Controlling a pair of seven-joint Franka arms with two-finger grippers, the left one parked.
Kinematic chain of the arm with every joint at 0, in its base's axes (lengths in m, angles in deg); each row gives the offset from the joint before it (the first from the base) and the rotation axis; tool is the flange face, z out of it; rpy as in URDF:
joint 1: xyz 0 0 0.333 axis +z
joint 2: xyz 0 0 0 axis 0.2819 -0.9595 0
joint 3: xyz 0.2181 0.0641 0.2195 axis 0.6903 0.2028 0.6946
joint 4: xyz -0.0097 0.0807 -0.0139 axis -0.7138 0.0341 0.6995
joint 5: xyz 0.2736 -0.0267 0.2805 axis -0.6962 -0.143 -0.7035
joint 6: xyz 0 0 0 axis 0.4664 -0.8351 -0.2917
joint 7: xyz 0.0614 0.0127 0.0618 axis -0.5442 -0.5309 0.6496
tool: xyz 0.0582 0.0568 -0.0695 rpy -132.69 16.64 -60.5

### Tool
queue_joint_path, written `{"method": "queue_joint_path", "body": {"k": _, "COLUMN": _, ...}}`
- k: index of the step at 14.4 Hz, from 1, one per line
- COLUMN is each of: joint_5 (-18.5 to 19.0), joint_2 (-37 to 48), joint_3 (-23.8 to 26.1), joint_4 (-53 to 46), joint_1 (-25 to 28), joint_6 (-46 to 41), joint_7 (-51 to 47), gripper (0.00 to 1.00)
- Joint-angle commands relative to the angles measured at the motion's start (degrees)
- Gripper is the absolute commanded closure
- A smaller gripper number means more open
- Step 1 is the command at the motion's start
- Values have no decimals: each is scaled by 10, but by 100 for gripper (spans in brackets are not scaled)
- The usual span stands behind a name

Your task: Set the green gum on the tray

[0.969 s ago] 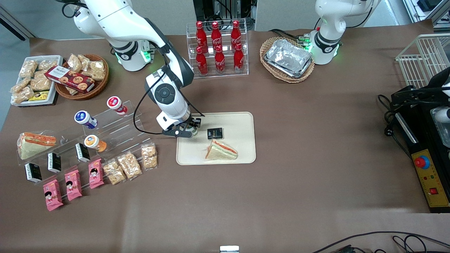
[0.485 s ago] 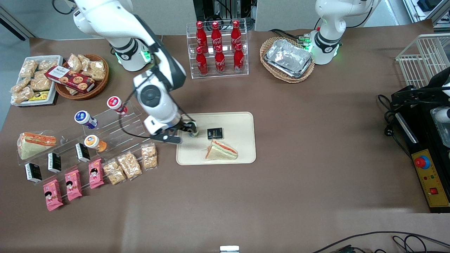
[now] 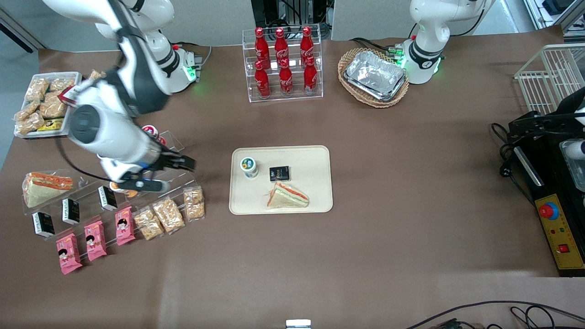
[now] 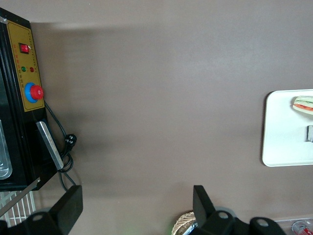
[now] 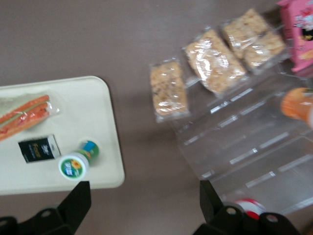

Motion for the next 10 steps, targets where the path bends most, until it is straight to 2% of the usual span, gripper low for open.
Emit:
{"method": "queue_joint_path", "body": {"k": 1, "joint_5": -5, "joint_2": 13, "joint_3": 5, "joint_4": -69, "joint_1": -62, "joint_6": -110, "joint_7": 66, "gripper": 1}}
{"method": "queue_joint_path", "body": {"k": 4, "joint_5": -2, "joint_2": 19, "joint_3": 5, "joint_4": -149, "joint_1": -107, "joint_6": -199, "joint_7": 91, "gripper": 1}}
{"method": "queue_joint_path", "body": {"k": 6, "joint_5": 25, "joint_2": 14, "joint_3": 5, "joint_4": -196, "joint_1": -126, "joint_6": -246, "joint_7": 97, "gripper": 0}}
{"method": "queue_joint_path", "body": {"k": 10, "joint_5": 45, "joint_2": 14, "joint_3": -7, "joint_4": -236, "joint_1": -143, "joint_6": -276, "joint_7": 136, "gripper": 0}}
